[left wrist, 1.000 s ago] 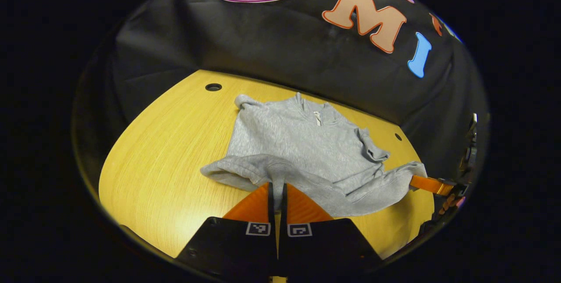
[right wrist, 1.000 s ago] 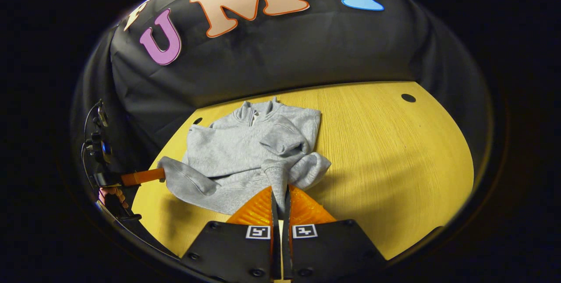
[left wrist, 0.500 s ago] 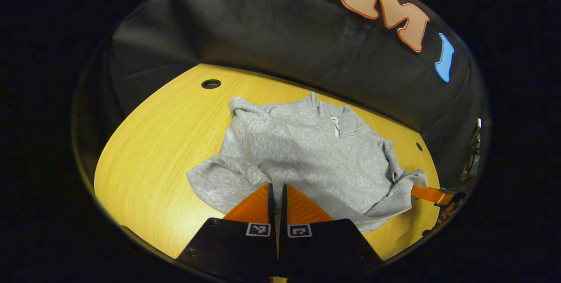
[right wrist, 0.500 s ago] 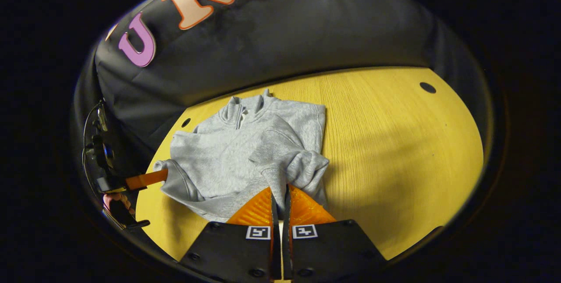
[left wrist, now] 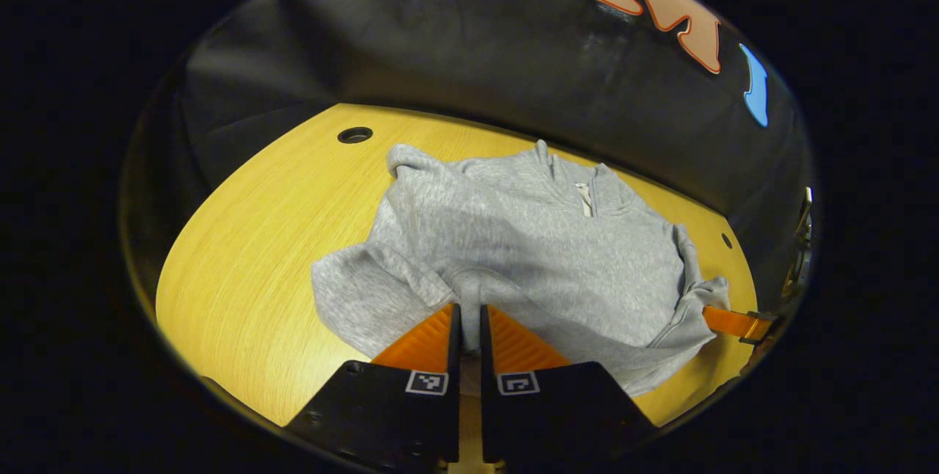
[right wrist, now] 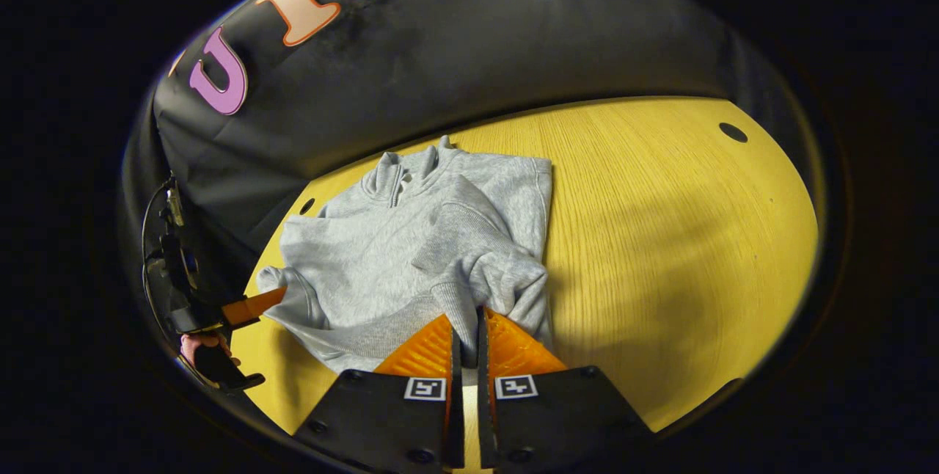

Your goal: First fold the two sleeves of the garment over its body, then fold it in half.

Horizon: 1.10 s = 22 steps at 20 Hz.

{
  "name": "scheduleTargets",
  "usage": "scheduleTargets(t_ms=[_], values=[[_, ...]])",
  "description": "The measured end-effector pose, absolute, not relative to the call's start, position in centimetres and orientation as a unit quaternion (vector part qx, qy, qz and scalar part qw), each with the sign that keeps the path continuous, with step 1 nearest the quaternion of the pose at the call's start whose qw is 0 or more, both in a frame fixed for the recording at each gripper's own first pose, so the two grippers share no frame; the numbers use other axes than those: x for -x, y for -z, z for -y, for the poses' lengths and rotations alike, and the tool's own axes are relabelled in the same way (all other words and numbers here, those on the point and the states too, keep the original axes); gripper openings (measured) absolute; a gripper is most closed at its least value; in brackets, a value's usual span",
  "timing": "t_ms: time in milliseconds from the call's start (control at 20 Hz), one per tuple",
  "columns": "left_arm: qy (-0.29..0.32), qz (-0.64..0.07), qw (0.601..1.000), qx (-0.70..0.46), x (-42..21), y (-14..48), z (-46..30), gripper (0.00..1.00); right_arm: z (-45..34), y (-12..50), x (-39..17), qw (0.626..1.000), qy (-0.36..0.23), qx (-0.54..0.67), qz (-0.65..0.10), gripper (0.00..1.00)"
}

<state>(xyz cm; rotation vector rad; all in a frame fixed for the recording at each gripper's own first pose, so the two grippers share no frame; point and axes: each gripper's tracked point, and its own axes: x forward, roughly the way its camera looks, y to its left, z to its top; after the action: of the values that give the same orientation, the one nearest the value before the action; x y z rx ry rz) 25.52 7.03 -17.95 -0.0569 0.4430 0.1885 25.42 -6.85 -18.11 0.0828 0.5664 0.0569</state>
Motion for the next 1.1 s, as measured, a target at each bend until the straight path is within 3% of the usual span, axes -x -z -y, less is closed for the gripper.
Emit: scheduleTargets(t_ms=[100, 150, 250, 300, 400, 500, 650, 750, 800, 900, 950, 1000, 1100], values=[[-0.096, -0.219, 0.971, 0.03, -25.5, 17.9, -7.2, 0.17, 6.4, 18.3, -25.5, 0.957, -0.033, -0.047, -0.283, 0.11], [-0.103, -0.221, 0.969, 0.031, -25.1, 17.7, -7.6, 0.27, 6.0, 18.0, -24.9, 0.955, -0.038, -0.058, -0.29, 0.11], [-0.114, -0.221, 0.968, 0.038, -24.7, 17.7, -7.9, 0.47, 5.2, 17.5, -24.2, 0.951, -0.049, -0.08, -0.295, 0.36], [-0.115, -0.22, 0.968, 0.041, -24.7, 17.5, -7.7, 0.59, 4.9, 17.2, -24.2, 0.952, -0.053, -0.079, -0.292, 0.58], [-0.119, -0.226, 0.966, 0.036, -23.6, 17.4, -7.6, 0.73, 4.2, 17.0, -23.7, 0.953, -0.061, -0.067, -0.29, 0.8], [-0.118, -0.234, 0.965, 0.023, -22.4, 16.8, -7.7, 0.79, 4.2, 16.4, -23.3, 0.958, -0.059, -0.041, -0.276, 0.97], [-0.099, -0.229, 0.968, 0.012, -20.3, 14.8, -7.4, 0.88, 4.0, 13.6, -21.3, 0.968, -0.055, -0.007, -0.245, 0.97], [-0.084, -0.22, 0.972, -0.004, -18.5, 13.3, -7.2, 0.89, 3.4, 11.5, -19.6, 0.974, -0.058, 0.007, -0.221, 0.92], [-0.077, -0.216, 0.973, -0.013, -17.5, 12.5, -7.1, 0.89, 3.0, 10.5, -18.4, 0.976, -0.061, 0.01, -0.21, 0.97], [-0.06, -0.204, 0.977, -0.028, -15.2, 10.8, -6.8, 0.89, 2.1, 9.0, -16.0, 0.977, -0.069, 0.014, -0.199, 0.92], [-0.05, -0.2, 0.978, -0.035, -14.3, 10.0, -6.5, 0.89, 1.6, 8.2, -14.8, 0.978, -0.072, 0.018, -0.193, 0.97], [-0.042, -0.194, 0.979, -0.042, -13.2, 9.2, -6.3, 0.89, 1.2, 7.5, -13.6, 0.98, -0.073, 0.023, -0.185, 0.93], [-0.027, -0.183, 0.981, -0.055, -10.7, 7.9, -5.7, 0.89, 0.2, 6.2, -11.0, 0.982, -0.076, 0.029, -0.168, 0.97]])
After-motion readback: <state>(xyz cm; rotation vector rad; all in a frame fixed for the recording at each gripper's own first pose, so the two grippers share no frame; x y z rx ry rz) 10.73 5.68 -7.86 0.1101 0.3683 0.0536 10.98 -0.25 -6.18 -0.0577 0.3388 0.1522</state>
